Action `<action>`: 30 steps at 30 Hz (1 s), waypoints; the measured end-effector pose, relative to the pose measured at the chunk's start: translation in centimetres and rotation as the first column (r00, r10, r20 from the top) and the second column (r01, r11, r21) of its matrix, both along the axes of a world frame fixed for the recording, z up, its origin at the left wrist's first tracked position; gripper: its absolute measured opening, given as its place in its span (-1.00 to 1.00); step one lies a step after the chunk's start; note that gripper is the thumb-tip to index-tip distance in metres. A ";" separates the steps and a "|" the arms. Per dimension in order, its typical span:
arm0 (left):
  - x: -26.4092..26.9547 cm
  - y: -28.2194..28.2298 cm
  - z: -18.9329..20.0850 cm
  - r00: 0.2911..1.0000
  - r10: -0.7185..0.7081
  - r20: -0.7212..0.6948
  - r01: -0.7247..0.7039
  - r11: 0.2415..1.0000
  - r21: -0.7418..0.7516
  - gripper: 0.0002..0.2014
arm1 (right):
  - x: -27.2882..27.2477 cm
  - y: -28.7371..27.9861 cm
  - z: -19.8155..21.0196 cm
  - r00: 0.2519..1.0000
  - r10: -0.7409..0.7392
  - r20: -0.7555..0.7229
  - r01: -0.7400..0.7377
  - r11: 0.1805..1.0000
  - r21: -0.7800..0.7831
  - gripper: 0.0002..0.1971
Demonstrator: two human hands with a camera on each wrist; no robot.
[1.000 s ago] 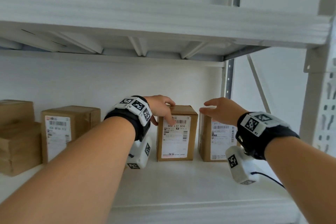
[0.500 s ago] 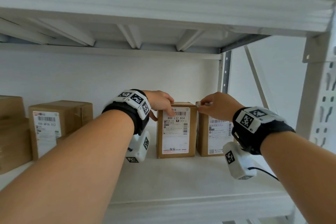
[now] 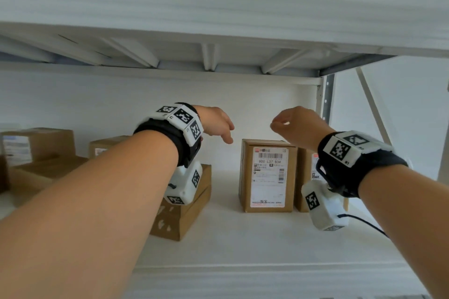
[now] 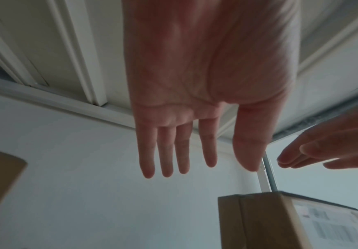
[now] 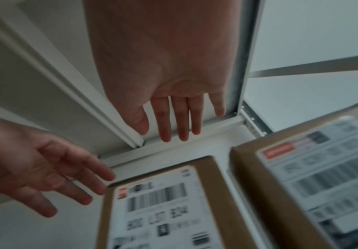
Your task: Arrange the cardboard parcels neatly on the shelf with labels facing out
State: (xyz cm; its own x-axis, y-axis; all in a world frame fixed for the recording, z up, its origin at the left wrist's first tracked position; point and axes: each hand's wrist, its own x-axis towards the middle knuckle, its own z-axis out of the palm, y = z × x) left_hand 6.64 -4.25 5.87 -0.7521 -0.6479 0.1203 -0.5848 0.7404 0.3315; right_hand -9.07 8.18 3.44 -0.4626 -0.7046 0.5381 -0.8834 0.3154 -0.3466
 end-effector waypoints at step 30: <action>14.4 -0.9 -6.5 0.956 0.135 -0.261 -0.138 0.990 0.006 -0.73 | 16.6 -2.8 -7.1 0.981 0.153 0.120 -0.166 0.980 0.107 -0.74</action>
State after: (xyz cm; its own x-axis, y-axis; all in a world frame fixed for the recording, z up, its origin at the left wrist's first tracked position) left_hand 21.08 -5.12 -0.63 -0.5986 -0.7393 0.3082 -0.5750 0.6646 0.4773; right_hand 7.49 5.38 -3.62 -0.3918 -0.8285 0.4002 -0.8835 0.2175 -0.4148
